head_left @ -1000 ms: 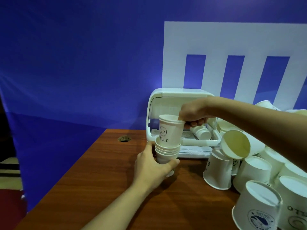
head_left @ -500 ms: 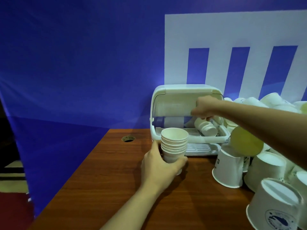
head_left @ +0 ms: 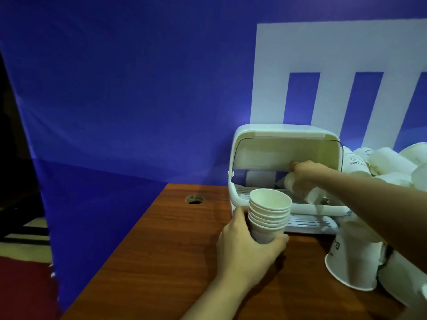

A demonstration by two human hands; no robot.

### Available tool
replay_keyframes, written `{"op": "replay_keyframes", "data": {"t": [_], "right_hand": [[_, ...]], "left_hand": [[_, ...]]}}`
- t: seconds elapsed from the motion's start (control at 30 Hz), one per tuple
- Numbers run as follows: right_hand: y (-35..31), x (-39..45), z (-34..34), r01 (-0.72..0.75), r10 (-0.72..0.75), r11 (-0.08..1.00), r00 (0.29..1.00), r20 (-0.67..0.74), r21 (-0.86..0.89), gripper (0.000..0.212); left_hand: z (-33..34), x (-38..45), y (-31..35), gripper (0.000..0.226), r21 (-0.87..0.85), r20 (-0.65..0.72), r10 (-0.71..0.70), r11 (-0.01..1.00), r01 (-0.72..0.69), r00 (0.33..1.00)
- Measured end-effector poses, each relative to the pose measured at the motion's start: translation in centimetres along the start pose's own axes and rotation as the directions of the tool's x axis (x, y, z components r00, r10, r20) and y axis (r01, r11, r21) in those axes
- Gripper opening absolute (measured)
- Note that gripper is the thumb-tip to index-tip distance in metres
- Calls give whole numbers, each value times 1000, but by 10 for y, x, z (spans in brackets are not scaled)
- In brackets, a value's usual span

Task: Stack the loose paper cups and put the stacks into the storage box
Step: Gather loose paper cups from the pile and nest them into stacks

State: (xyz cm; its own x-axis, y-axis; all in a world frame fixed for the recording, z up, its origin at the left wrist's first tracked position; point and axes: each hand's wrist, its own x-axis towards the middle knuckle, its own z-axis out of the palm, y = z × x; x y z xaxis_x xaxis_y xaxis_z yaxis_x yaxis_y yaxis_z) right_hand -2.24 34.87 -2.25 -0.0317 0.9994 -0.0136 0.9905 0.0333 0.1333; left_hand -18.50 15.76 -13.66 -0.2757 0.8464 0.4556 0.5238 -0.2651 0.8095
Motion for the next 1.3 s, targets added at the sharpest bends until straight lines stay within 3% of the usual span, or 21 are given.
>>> {"op": "replay_keyframes", "data": {"t": [0.17, 0.37, 0.5, 0.63, 1.03, 1.23, 1.3], "right_hand": [[-4, -32, -33, 125, -89, 973, 978, -187, 194, 86], [11, -83, -51, 203, -173, 961, 971, -163, 188, 72], [29, -109, -48, 256, -173, 912, 948, -267, 320, 69], [43, -133, -58, 352, -203, 816, 917, -343, 458, 45], [29, -176, -68, 467, -293, 742, 871, -394, 480, 39], [14, -176, -33, 553, -473, 785, 826, -306, 280, 38], [11, -177, -29, 574, -492, 782, 808, -325, 242, 51]], "left_hand": [[-1, -2, 1, 58, -14, 16, -8, 1000, 8, 1000], [-1, -2, 2, 66, -25, 30, -4, 1000, 5, 1000], [0, -1, 1, 69, -14, 53, 4, 1000, -3, 999], [0, -1, 1, 69, -17, 67, 14, 1000, -13, 998], [0, -4, 5, 64, -85, 146, 77, 994, -65, 986], [-2, -4, 5, 64, -107, 158, 87, 992, -70, 984], [0, -3, 3, 66, -117, 159, 92, 990, -74, 983]]}}
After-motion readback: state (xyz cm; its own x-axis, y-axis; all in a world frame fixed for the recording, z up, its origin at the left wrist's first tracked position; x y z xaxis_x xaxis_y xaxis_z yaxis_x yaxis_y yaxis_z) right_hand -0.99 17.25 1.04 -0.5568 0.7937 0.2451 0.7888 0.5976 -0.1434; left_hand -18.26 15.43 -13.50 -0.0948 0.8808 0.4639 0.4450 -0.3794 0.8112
